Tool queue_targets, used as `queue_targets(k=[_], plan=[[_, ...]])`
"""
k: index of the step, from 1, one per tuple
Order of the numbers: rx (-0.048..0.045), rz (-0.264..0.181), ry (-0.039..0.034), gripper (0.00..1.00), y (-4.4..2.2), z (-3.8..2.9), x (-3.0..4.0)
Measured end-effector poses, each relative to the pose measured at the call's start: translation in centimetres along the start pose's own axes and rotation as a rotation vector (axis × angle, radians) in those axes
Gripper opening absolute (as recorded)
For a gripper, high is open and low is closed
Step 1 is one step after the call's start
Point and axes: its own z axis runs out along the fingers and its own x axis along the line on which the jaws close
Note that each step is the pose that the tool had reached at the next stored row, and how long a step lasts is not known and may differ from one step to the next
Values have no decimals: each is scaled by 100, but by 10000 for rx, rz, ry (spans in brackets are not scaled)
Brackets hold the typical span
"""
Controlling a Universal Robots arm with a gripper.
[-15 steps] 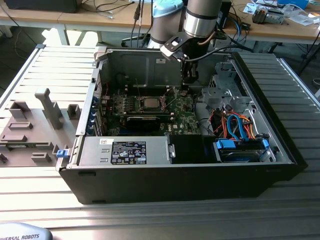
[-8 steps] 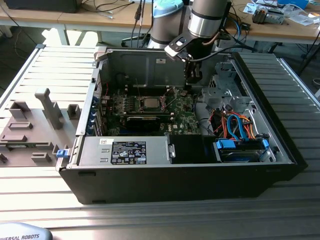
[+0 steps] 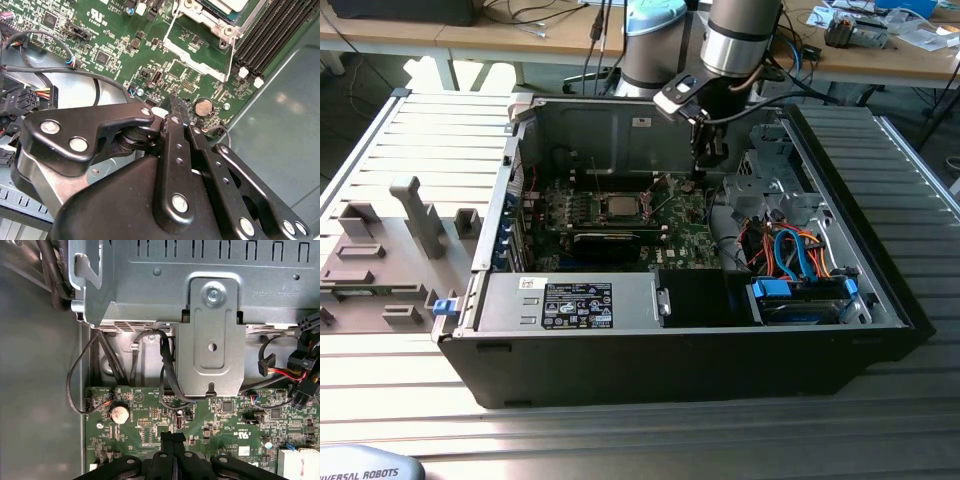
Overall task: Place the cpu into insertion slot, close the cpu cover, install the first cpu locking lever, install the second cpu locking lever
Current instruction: 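Close the cpu cover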
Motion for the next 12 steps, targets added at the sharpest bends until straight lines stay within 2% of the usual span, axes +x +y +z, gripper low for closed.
queue_targets(k=[8, 12], plan=[[56, -2, 3, 11, 10, 37, 2], [59, -3, 12, 11, -6, 71, 4]])
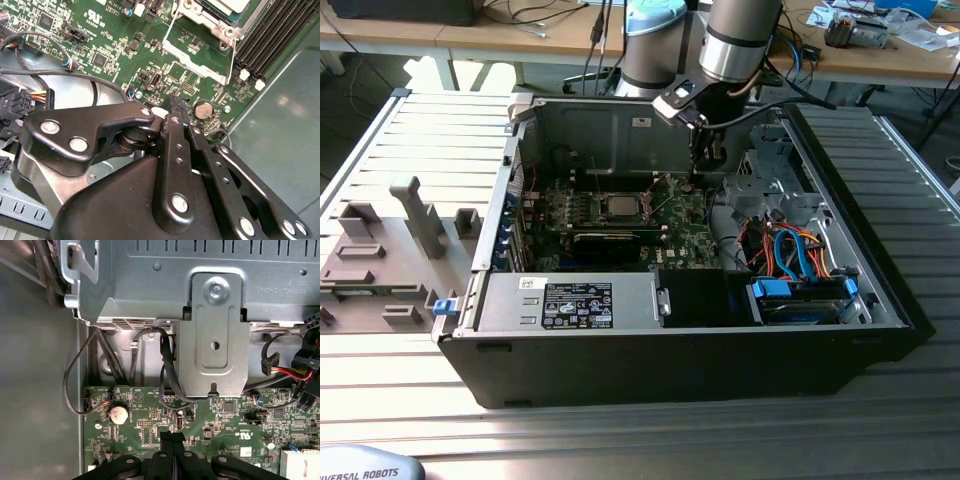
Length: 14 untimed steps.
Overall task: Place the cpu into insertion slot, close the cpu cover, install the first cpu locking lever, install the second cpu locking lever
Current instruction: 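Close the cpu cover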
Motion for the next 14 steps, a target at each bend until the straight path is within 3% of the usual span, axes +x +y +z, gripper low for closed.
queue_targets(k=[9, 14], plan=[[0, -1, 12, 11, -78, 96, 6], [-1, 0, 15, 11, -161, 110, 7]])
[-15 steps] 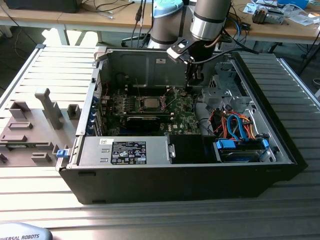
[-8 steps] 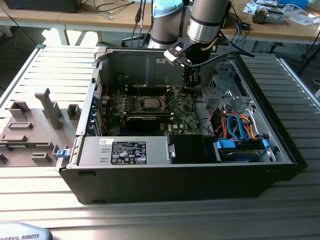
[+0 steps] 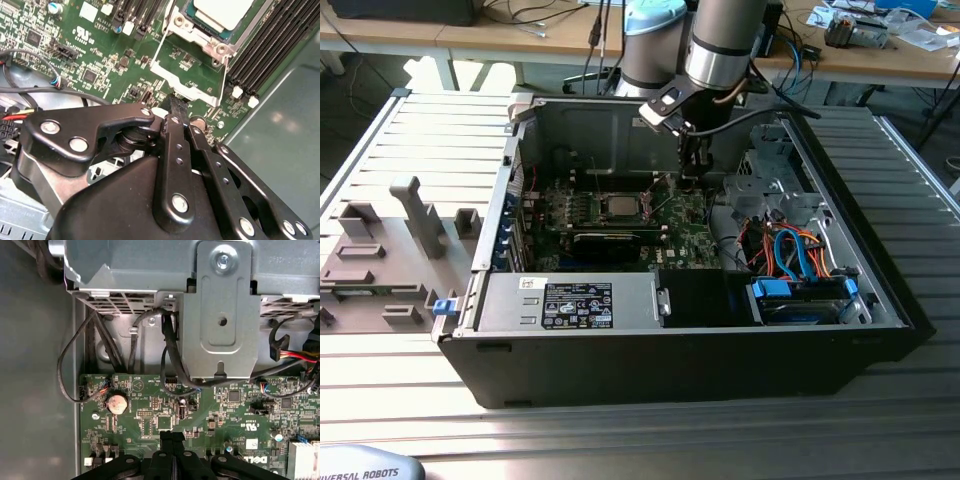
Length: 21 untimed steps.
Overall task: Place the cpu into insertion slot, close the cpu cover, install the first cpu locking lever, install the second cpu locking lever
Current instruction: 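Close the cpu cover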
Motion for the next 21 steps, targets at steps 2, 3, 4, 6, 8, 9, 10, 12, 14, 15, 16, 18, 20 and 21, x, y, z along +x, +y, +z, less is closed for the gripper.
queue_targets(k=[2, 3, 4, 6, 8, 9, 10, 12, 14, 15, 16, 18, 20, 21], plan=[[1, -1, -1, 11, -39, 2, 0], [0, -1, -1, 11, -52, 3, 1], [0, -1, 0, 11, -63, 4, 1], [0, 0, -1, 11, -78, 5, 1], [0, 0, 0, 11, -88, 5, 2], [0, 0, -1, 11, -93, 6, 2], [0, 0, -1, 11, -99, 6, 2], [0, 0, -1, 11, -111, 7, 2], [0, 0, -1, 11, -119, 7, 2], [0, 0, -1, 11, -122, 7, 2], [0, -1, 0, 11, -125, 8, 2], [0, 0, -1, 11, -133, 8, 2], [0, 0, -1, 11, -139, 8, 2], [1, 0, -1, 11, -142, 9, 2]])
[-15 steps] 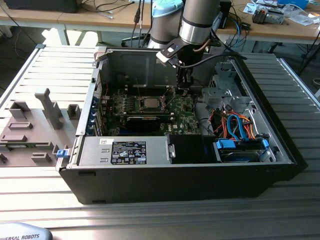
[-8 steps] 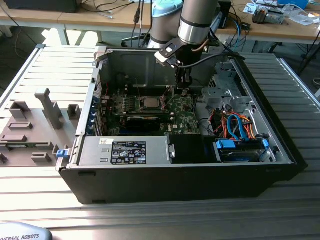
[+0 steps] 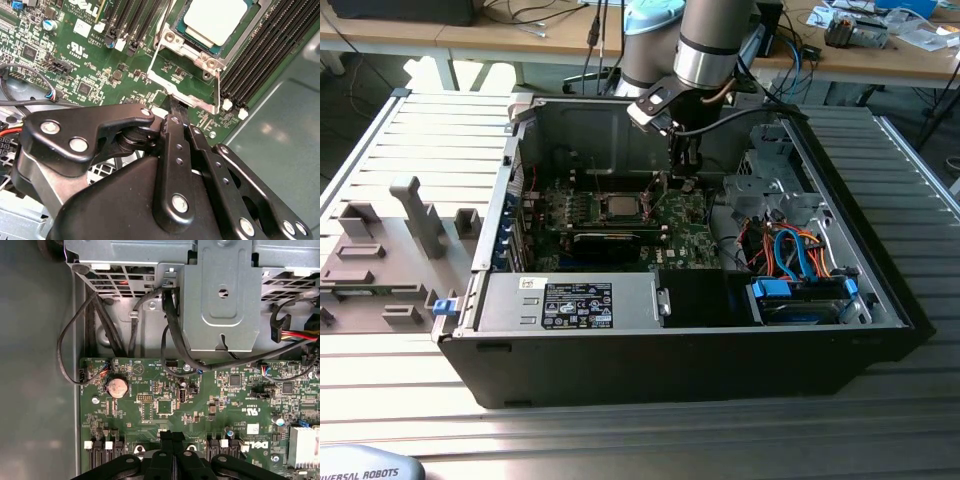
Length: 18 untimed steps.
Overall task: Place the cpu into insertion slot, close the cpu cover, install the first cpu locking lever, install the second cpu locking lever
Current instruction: 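Close the cpu cover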
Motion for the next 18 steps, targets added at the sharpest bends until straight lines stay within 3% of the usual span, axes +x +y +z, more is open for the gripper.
queue_targets(k=[18], plan=[[0, 0, 0, 11, -100, 7, 2]])
